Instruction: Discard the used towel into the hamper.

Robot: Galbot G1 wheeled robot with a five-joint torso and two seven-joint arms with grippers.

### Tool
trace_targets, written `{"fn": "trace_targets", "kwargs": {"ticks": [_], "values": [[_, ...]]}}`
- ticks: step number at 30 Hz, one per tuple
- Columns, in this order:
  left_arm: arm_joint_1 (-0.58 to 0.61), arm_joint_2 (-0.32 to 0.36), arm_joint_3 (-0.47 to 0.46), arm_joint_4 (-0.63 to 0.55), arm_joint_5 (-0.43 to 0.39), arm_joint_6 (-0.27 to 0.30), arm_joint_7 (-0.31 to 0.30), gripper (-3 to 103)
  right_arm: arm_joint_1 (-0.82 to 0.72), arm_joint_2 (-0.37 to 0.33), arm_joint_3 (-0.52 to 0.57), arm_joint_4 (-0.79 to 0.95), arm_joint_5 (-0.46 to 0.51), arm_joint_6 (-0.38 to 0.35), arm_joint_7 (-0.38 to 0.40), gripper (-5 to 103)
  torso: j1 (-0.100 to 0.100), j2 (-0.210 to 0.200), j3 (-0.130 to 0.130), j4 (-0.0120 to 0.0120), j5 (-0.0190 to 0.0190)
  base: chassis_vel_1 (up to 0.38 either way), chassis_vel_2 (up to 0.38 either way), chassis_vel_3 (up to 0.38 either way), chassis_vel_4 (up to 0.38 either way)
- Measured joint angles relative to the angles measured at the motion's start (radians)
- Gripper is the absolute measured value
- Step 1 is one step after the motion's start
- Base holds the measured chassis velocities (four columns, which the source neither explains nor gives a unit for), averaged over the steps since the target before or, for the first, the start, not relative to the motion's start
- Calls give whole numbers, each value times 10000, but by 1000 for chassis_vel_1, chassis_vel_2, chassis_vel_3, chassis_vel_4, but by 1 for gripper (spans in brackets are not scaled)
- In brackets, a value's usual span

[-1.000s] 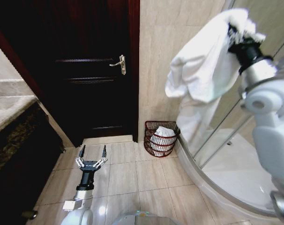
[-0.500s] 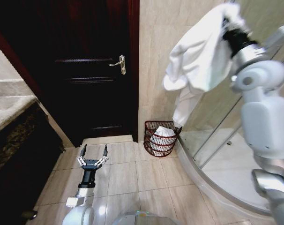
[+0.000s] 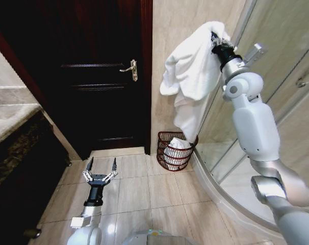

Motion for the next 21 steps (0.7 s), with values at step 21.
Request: {"fn": "trace_targets", "kwargs": {"ticks": [21], "values": [[-196,0,234,-64,441,89,36,100,-2099,665,-374,-2196,-1231,1799,-1172,12,1,-4,1,2,-2,0,0,0,0]]}}
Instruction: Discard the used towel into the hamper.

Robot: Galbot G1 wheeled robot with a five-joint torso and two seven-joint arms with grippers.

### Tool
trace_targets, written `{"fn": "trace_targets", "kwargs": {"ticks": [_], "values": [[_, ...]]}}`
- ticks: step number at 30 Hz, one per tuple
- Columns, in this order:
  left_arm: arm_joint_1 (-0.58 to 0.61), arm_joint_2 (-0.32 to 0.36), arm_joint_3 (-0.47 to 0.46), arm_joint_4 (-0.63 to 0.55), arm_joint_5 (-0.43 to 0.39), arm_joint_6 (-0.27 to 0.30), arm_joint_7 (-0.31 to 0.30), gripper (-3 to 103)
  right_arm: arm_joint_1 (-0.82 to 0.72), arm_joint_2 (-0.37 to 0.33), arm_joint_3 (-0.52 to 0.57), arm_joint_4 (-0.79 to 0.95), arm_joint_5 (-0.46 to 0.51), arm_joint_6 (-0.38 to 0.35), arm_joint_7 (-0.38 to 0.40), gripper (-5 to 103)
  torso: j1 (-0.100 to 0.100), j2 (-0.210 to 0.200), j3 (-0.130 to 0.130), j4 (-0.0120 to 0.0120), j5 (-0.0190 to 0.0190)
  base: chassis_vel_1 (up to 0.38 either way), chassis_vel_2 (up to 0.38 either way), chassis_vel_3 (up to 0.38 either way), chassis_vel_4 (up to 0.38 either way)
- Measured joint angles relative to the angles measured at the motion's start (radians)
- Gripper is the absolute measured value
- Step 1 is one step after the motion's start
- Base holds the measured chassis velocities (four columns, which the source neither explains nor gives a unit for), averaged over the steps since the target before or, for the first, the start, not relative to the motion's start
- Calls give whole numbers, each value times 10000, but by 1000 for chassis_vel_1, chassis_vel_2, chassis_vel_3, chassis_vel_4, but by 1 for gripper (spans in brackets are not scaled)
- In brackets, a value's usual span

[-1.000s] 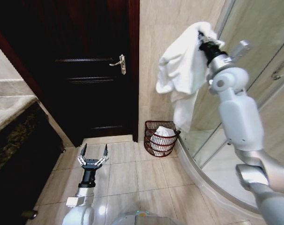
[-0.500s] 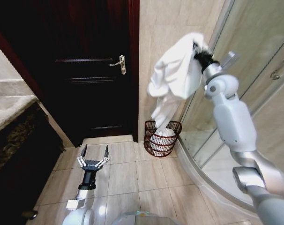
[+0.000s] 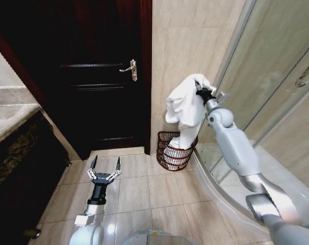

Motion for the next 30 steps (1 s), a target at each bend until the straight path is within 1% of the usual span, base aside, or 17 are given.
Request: {"fn": "trace_targets", "kwargs": {"ticks": [1,4,9,11,13,18,24,28,30], "values": [[-9,0,1,-5,11,-1,1,100,-87,77,-1,-187,-70,181,-13,12,0,0,0,1,0,0,0,0,0],[-15,0,-3,-53,14,-2,4,100,-424,169,91,-245,-246,251,-15,12,0,0,0,5,-1,0,0,0,0],[-11,1,-31,-62,-20,-43,6,100,-1289,335,301,-163,-593,325,-10,12,0,0,0,-3,4,0,0,0,0],[5,1,-56,-1,-49,-83,6,100,-1574,483,370,-213,-695,425,-10,12,-1,0,-1,-2,2,0,0,0,0],[14,0,-63,18,-81,-107,6,100,-1664,543,383,-226,-716,443,-10,12,-1,0,-1,-1,1,0,0,0,0],[-14,0,-80,223,-309,-185,4,100,-1875,967,404,-399,-770,473,158,12,-1,0,-1,3,0,0,0,0,0],[-112,0,-67,355,-342,-198,17,100,-1956,1550,462,-1055,-228,530,426,12,-1,0,-1,4,2,0,0,0,0],[-136,0,-92,355,-401,-185,19,100,-2106,1669,524,-1360,-314,445,379,12,-1,0,-1,3,0,0,0,0,0],[-144,0,-116,356,-461,-174,19,100,-2185,1777,594,-1801,-631,313,290,12,-1,0,-1,-1,2,0,0,0,0]]}}
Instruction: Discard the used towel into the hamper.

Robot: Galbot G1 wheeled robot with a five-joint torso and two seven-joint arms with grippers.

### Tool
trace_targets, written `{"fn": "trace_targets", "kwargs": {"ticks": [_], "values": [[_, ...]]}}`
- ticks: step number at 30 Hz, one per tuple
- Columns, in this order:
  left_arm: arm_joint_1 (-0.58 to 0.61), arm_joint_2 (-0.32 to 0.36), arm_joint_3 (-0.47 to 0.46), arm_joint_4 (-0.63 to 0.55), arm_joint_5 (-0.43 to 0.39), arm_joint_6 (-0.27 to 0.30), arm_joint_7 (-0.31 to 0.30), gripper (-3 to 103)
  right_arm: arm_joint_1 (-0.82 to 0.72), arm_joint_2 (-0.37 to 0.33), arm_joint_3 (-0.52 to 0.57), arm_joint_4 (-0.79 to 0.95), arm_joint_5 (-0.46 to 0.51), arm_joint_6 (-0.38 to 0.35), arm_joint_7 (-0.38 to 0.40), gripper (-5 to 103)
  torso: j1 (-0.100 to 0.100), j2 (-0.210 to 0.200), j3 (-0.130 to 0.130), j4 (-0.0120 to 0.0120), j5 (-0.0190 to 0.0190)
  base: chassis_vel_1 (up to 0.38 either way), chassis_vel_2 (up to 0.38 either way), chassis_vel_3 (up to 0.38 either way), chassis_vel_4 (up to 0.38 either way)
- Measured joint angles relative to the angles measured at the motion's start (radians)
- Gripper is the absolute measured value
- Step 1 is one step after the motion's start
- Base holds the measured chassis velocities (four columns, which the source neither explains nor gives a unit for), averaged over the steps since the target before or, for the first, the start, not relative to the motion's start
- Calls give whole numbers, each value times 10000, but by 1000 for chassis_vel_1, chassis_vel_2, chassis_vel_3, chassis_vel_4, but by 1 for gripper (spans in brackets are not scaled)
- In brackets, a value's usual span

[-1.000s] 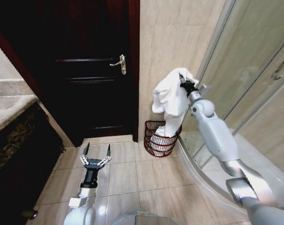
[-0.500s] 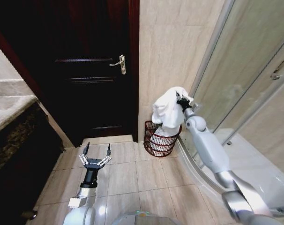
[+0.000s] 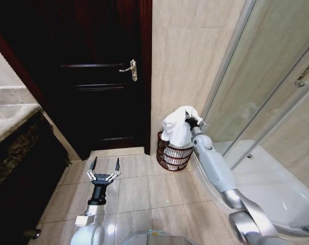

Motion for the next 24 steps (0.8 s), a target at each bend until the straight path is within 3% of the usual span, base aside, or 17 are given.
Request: {"fn": "trace_targets", "kwargs": {"ticks": [9,19,24], "values": [[55,0,4,3,-45,-56,-1,100,393,268,-67,-1308,-660,-1191,21,12,0,0,0,3,-3,0,0,0,0],[31,0,-10,46,-63,-58,-47,100,1576,1206,-170,-3799,-1306,-1149,-387,12,0,0,0,4,-2,0,0,0,0],[191,0,-15,0,-31,-30,-46,100,1813,1385,-79,-4262,-1412,-1962,-178,12,0,-1,0,4,-1,0,0,0,0]]}}
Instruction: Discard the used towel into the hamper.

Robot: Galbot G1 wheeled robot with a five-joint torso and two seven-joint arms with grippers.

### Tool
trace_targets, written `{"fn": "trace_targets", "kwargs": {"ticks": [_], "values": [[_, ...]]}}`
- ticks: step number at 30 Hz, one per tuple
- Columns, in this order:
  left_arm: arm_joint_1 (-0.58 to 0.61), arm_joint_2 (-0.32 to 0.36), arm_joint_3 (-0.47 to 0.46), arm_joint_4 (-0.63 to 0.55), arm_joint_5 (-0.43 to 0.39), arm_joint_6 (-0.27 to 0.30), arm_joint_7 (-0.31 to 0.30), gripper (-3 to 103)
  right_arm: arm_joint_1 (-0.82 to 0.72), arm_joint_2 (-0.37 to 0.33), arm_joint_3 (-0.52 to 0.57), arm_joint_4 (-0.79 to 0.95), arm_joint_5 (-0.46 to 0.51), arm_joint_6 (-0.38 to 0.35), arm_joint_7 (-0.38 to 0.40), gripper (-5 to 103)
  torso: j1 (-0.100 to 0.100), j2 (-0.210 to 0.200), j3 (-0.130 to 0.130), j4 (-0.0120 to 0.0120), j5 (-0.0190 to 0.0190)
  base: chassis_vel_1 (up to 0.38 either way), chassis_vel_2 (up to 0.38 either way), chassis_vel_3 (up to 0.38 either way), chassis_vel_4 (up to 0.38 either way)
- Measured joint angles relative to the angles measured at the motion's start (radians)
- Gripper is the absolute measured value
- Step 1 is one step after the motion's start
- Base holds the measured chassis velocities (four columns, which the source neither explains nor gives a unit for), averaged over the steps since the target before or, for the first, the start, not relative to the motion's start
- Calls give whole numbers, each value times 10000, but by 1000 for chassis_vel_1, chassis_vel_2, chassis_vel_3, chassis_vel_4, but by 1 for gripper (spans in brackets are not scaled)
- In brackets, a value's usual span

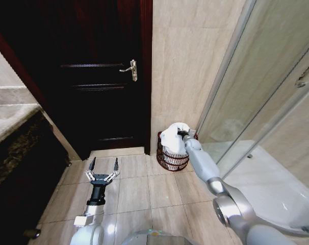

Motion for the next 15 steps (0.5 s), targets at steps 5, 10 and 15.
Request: {"fn": "trace_targets", "kwargs": {"ticks": [5,10,15], "values": [[142,0,-6,-184,4,47,0,100,-115,-113,12,-4,-203,-312,24,12,0,0,0,-3,2,0,0,0,0],[141,0,2,-215,3,68,0,100,-78,-195,83,-190,-369,-780,-6,11,0,0,0,1,1,0,0,0,0],[152,0,25,-213,2,68,0,100,-195,-441,-12,263,-149,-1527,-153,19,0,0,0,-1,1,0,0,0,0]]}}
